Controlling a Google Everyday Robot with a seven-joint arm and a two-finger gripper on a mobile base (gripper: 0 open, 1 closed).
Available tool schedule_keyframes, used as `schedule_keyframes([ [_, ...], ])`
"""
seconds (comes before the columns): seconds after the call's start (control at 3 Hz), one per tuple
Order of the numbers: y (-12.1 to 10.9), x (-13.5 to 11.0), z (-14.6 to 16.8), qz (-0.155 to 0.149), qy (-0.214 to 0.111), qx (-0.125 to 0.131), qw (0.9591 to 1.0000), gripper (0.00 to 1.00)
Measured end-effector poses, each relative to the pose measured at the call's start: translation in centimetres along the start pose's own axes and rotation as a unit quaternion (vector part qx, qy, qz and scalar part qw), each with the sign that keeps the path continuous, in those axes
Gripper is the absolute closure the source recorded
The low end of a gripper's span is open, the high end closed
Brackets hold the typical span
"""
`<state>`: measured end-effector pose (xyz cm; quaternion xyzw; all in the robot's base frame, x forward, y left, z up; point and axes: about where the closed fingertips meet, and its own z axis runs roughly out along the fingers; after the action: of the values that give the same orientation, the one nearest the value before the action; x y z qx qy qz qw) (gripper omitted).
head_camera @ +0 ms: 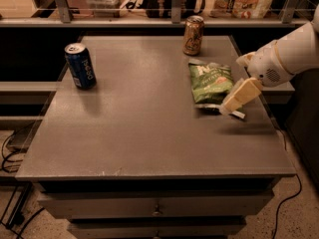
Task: Move green jalapeno chip bag near pepsi can
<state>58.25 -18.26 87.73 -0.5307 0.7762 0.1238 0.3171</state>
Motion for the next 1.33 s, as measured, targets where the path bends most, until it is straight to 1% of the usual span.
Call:
schedule_keyframes([
  [0.33,-0.9,0.4,2.2,0.011,0.013,0.004,0.9999,0.0],
  [0.67,-1.0,0.4,3.6,0.011,0.021,-0.008,0.9997,0.18],
  [1.0,-0.8,-0.5,3.8,-0.014,0.041,-0.015,0.9989,0.41],
  [1.33,-0.4,-2.3,2.8,-0.042,0.057,-0.016,0.9974,0.65],
])
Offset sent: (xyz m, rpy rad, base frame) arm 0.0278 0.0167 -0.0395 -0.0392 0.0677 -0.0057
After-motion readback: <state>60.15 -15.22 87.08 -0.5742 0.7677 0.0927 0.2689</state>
